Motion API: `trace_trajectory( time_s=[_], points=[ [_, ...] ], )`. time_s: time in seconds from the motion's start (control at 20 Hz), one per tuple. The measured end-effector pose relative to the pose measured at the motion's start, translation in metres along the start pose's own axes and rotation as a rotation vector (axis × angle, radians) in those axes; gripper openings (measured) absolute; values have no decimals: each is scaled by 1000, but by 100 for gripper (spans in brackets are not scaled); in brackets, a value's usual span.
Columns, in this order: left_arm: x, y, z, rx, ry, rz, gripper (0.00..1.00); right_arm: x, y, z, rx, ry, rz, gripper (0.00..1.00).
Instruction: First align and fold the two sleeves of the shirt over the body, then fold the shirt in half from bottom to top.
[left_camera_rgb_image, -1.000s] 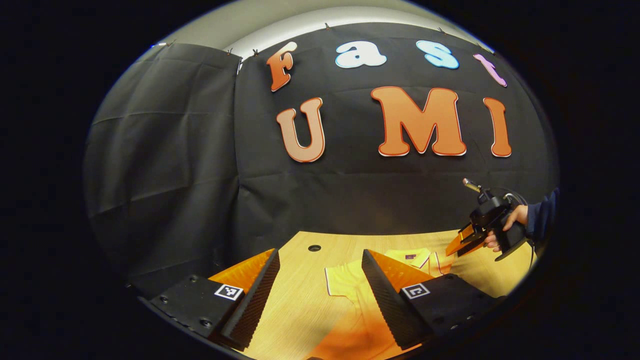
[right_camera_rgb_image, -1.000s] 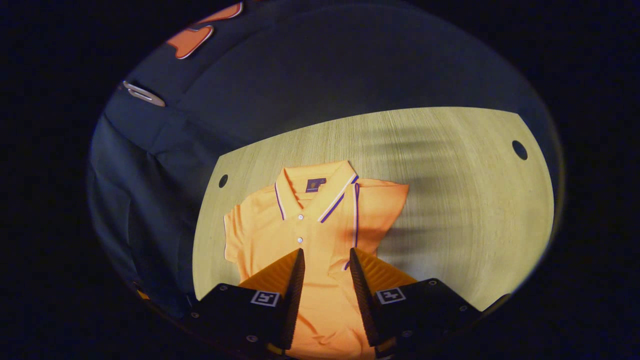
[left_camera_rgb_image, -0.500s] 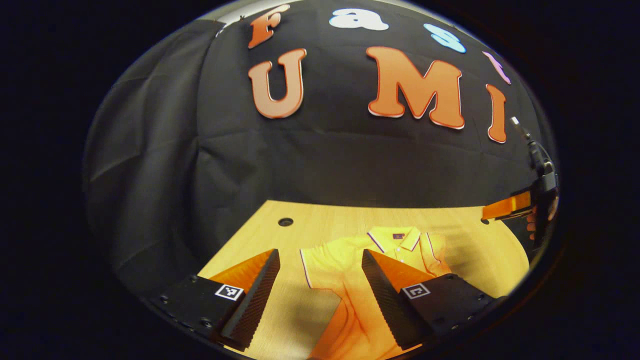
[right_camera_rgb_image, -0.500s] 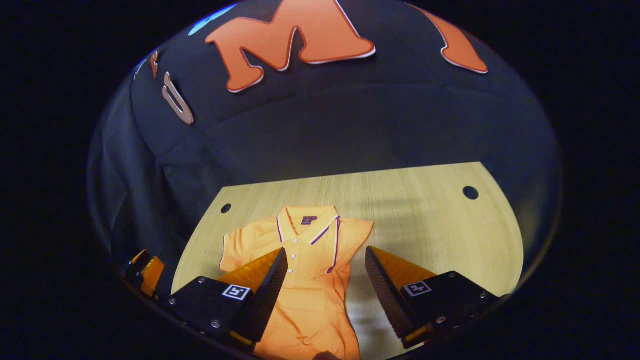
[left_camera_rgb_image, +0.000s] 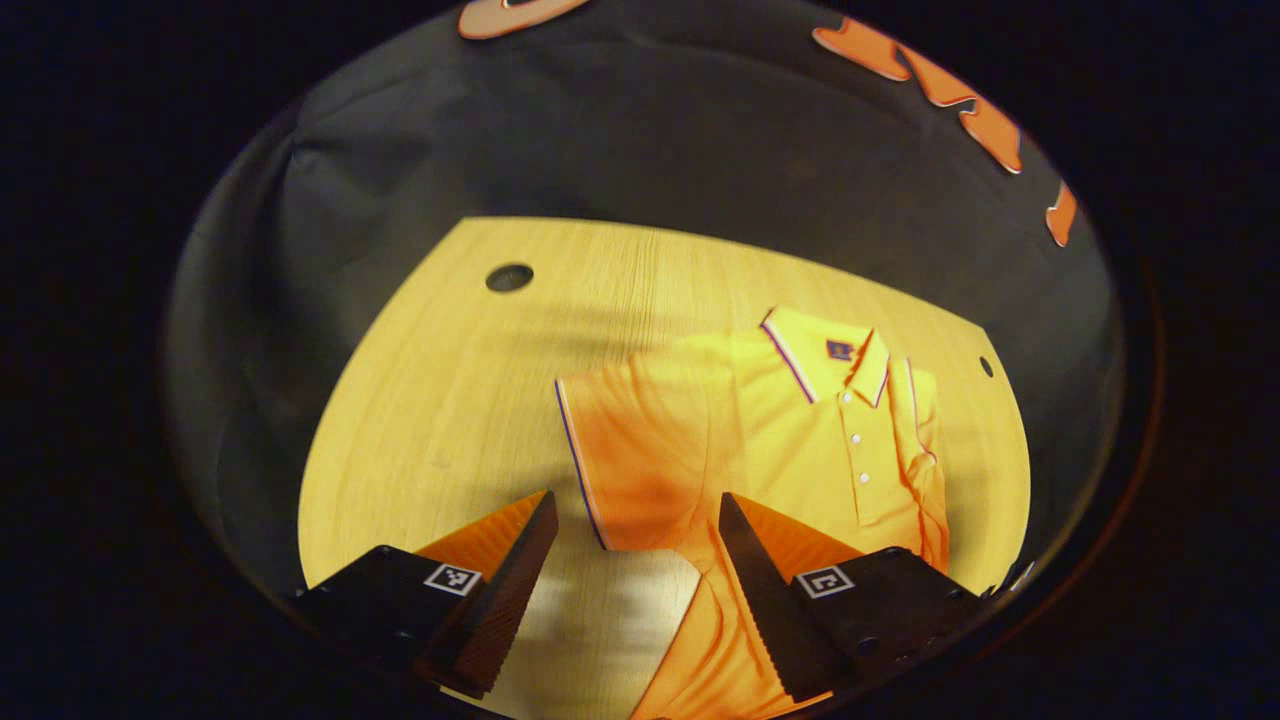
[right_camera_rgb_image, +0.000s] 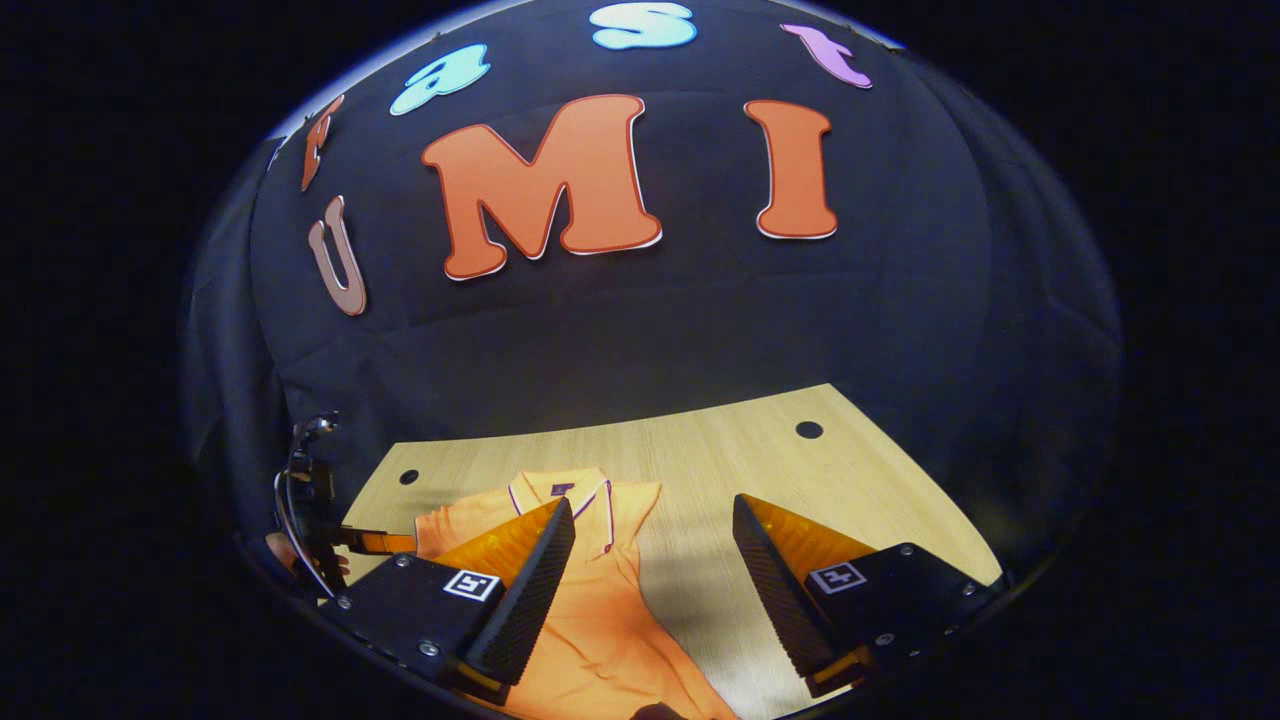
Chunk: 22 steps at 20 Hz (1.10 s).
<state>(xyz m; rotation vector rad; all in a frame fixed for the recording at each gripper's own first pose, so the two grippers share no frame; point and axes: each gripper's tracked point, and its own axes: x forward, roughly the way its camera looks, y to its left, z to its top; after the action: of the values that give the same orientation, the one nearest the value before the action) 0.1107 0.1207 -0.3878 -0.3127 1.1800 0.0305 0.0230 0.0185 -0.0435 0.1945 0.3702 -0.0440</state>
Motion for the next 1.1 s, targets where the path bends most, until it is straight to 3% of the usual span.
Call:
trace_trajectory(
  time_s=[0.2, 0.55, 0.6, 0.65, 0.7, 0.8, 0.85, 0.9, 1.1],
  points=[
    [34, 5, 3, -12, 141, 18, 95, -32, 1, -5, -20, -43, -48, 97],
    [57, 24, 0, 20, 300, 147, 89, -56, -8, -12, -24, -47, -82, 97],
    [69, 21, -1, 21, 285, 149, 79, -57, -11, -12, -27, -49, -87, 97],
    [70, 15, -4, 32, 296, 144, 77, -56, -13, -14, -25, -49, -87, 97],
    [70, 13, -1, 34, 277, 141, 68, -57, -17, -17, -19, -45, -92, 97],
    [69, 9, 1, 34, 274, 149, 18, -56, -17, -23, -7, -36, -86, 97],
    [67, 6, 4, 33, 261, 126, 18, -56, -19, -24, -9, -34, -83, 97],
    [62, 3, 8, 49, 254, 108, 8, -56, -21, -25, -13, -32, -82, 98],
    [42, -16, 34, 103, 145, 71, 8, -51, -32, -24, -7, -29, -74, 97]
  ],
)
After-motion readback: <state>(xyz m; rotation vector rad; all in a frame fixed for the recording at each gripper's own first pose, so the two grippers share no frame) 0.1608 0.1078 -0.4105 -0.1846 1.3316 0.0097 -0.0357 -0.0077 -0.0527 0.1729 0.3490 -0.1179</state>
